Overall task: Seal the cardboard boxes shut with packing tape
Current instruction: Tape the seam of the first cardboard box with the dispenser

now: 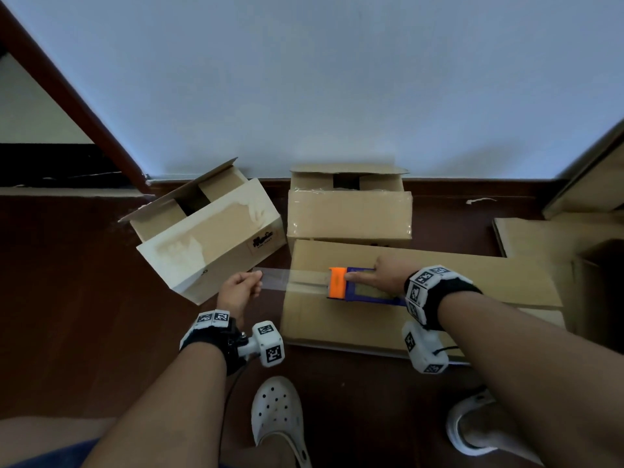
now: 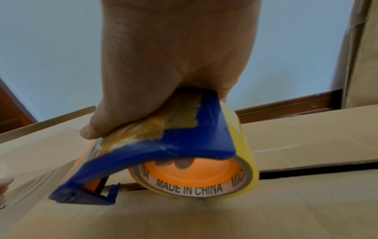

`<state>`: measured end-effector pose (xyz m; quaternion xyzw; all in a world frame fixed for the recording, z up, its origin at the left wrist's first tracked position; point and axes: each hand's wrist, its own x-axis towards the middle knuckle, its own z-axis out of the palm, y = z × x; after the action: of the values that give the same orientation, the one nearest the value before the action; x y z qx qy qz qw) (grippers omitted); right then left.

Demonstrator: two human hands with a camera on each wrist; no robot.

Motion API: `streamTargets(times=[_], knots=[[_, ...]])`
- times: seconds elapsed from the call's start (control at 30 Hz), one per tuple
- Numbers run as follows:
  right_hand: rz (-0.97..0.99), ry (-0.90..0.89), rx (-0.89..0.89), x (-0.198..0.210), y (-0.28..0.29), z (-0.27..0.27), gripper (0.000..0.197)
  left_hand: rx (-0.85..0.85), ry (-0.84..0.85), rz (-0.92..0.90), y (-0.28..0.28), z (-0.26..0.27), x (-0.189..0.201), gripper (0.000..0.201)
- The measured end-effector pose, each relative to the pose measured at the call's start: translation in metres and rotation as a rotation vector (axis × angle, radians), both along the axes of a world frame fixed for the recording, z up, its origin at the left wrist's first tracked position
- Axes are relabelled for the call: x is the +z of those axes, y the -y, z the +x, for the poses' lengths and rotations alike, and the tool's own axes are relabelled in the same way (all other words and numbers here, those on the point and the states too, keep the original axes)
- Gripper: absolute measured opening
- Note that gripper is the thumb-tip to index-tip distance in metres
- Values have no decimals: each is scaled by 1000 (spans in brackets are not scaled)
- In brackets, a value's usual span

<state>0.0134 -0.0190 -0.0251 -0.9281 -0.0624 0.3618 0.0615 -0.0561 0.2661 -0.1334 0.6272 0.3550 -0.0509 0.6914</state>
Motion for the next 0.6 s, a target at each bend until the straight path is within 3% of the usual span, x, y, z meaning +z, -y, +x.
streamTargets(times=[0.6], knots=[[-4, 6, -42, -14, -9, 10, 69, 68, 16, 4, 1, 2, -10, 12]])
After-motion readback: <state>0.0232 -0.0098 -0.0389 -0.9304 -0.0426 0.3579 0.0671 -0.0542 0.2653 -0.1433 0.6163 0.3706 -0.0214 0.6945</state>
